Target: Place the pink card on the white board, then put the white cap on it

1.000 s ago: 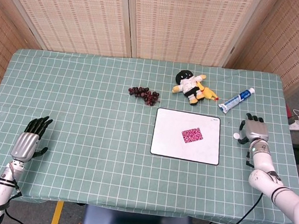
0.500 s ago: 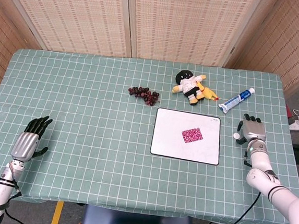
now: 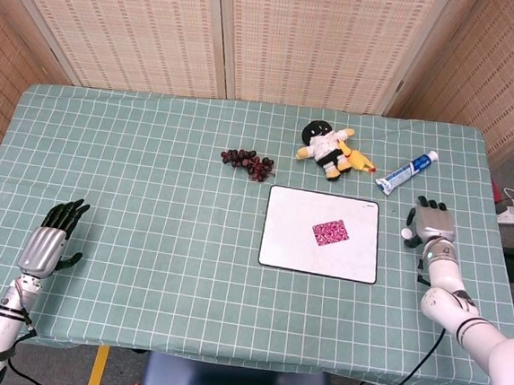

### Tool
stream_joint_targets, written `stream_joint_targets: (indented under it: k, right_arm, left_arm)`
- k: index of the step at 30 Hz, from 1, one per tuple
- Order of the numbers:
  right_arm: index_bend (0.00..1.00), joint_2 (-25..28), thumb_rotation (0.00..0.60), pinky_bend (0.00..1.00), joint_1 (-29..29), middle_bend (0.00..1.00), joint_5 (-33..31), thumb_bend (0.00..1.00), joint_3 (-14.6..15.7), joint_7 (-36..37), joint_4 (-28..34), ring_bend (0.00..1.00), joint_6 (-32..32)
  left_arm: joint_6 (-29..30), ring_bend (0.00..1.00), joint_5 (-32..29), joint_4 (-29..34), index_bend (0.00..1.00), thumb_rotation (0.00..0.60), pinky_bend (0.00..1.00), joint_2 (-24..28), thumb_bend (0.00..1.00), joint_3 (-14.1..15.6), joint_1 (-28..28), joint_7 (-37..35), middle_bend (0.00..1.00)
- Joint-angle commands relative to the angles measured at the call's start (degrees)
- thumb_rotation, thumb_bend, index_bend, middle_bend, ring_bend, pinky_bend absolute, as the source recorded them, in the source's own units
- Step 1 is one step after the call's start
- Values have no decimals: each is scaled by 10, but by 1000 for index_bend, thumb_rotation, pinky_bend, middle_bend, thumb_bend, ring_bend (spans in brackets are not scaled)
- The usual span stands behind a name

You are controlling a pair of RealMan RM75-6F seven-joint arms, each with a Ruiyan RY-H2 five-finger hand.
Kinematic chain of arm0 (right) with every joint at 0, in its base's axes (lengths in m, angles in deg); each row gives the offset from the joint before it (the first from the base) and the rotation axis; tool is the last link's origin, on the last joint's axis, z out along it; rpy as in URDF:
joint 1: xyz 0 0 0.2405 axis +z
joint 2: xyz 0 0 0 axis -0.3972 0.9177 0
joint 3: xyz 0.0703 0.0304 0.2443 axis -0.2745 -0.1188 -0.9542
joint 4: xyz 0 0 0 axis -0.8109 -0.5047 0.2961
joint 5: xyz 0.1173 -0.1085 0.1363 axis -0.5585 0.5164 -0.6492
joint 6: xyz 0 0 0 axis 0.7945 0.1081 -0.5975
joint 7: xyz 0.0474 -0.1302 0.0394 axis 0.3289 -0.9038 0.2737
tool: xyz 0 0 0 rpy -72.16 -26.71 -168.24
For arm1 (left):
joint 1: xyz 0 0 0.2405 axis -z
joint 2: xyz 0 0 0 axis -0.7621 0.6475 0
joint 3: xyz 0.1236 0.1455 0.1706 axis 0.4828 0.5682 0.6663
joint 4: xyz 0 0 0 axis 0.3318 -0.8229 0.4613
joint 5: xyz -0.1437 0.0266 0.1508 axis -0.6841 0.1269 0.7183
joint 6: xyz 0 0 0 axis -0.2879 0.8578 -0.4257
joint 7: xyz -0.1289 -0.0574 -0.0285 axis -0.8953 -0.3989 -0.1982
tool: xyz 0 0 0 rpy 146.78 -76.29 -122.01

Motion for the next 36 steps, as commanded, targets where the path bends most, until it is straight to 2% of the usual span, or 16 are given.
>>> stream_joint_targets:
  k: [1,23,36]
  right_arm:
    - [432,-2,600,0,1,0,0,258,0,-1,-2,0,-2]
    - [457,-12,600,0,5,0,-6,275,1,-7,-23,0,-14]
    - [509,-16,600,0,6,0,-4,304,-2,-5,-24,0,-13]
  left_arm:
    - [0,0,0,0,0,600,0,0,191,0,0,0,0]
    - [-4,0,-5,-1,0,600,0,0,191,-3,-1,-5,0]
    - [-5,0,-4,0,0,600,0,1,193,-2,-1,-9,0]
